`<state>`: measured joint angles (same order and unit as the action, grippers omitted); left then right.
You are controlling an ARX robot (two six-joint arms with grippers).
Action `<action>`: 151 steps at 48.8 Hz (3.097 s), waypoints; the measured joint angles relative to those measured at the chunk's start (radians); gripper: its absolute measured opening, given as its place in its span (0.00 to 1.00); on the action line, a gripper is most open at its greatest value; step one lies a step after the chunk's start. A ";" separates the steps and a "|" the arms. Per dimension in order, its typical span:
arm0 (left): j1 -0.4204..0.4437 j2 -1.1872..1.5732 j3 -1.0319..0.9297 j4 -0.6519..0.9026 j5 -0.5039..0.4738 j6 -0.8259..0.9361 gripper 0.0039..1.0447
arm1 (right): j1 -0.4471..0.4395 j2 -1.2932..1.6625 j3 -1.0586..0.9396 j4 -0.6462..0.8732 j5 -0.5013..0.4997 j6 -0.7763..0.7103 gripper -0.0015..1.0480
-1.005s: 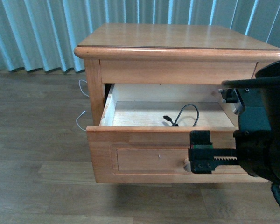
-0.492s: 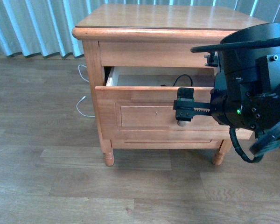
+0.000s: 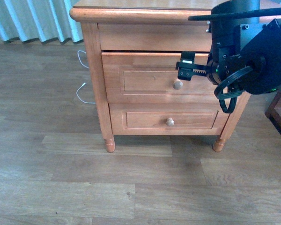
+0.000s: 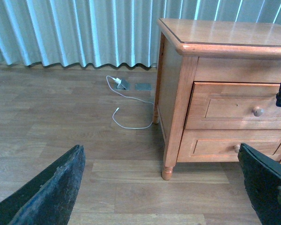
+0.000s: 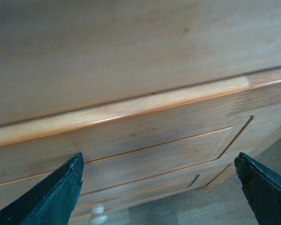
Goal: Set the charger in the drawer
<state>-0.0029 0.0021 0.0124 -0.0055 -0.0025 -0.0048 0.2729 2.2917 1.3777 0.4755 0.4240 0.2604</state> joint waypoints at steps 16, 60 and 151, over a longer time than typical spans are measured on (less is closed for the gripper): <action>0.000 0.000 0.000 0.000 0.000 0.000 0.95 | 0.005 0.049 0.067 -0.010 0.055 0.008 0.92; 0.000 0.000 0.000 0.000 0.000 0.000 0.95 | -0.035 -0.538 -0.480 -0.040 -0.295 -0.034 0.92; 0.000 0.000 0.000 0.000 0.001 0.000 0.95 | -0.270 -2.213 -1.289 -0.493 -0.422 -0.257 0.02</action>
<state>-0.0029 0.0017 0.0124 -0.0055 -0.0013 -0.0044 0.0032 0.0792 0.0887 -0.0174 0.0021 0.0032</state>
